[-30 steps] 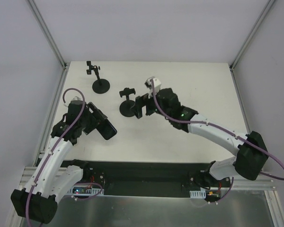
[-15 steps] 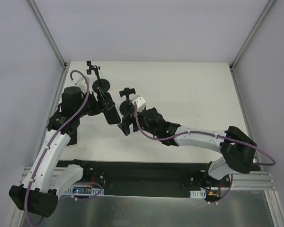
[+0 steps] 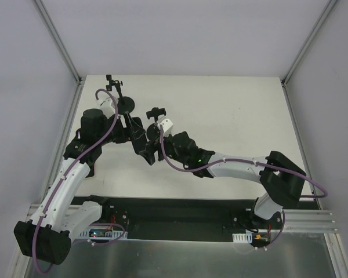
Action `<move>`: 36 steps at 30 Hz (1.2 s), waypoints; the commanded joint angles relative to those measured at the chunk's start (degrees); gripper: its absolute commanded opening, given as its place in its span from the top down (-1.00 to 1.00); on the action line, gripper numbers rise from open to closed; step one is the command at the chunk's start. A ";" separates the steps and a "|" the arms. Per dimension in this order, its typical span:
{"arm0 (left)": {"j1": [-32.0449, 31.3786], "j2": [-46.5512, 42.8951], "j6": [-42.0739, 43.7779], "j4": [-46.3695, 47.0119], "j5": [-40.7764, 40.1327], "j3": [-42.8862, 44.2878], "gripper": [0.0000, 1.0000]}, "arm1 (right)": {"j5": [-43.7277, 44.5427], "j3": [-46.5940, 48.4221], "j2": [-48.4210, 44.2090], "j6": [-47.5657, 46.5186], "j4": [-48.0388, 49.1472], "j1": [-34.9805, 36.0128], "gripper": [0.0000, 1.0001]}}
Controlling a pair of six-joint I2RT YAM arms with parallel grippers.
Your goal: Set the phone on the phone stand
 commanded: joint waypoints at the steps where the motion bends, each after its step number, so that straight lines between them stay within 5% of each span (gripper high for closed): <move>1: -0.34 -1.31 0.75 5.65 3.24 -0.29 1.00 | -1.76 6.31 2.97 3.13 3.24 0.28 -0.56; 5: -0.34 -2.45 1.27 6.35 3.86 -1.26 1.00 | -6.69 8.51 5.61 4.53 4.20 0.37 -0.22; 11: 0.18 -4.30 3.82 9.60 12.01 -2.32 0.96 | -9.33 7.20 5.79 6.99 7.45 0.37 0.80; 13: 0.89 -4.39 4.79 11.00 17.79 -2.49 0.61 | -10.21 5.53 4.83 7.08 9.99 0.37 0.99; 16: 2.20 -4.92 4.79 14.95 22.56 -3.90 -0.26 | -13.10 1.32 1.67 5.07 14.03 0.28 0.99; 21: 3.09 -6.23 1.81 24.53 34.95 -6.80 -0.58 | -21.53 -6.86 -6.14 3.65 18.52 -3.31 0.99; 29: 1.95 -4.84 -6.81 41.86 47.88 -9.36 -0.49 | -40.09 -14.51 -13.10 8.84 25.73 -9.74 0.99; 36: -4.55 -1.32 -6.37 42.39 50.00 -4.78 0.16 | -43.96 -14.78 -13.19 12.61 31.26 -11.32 0.99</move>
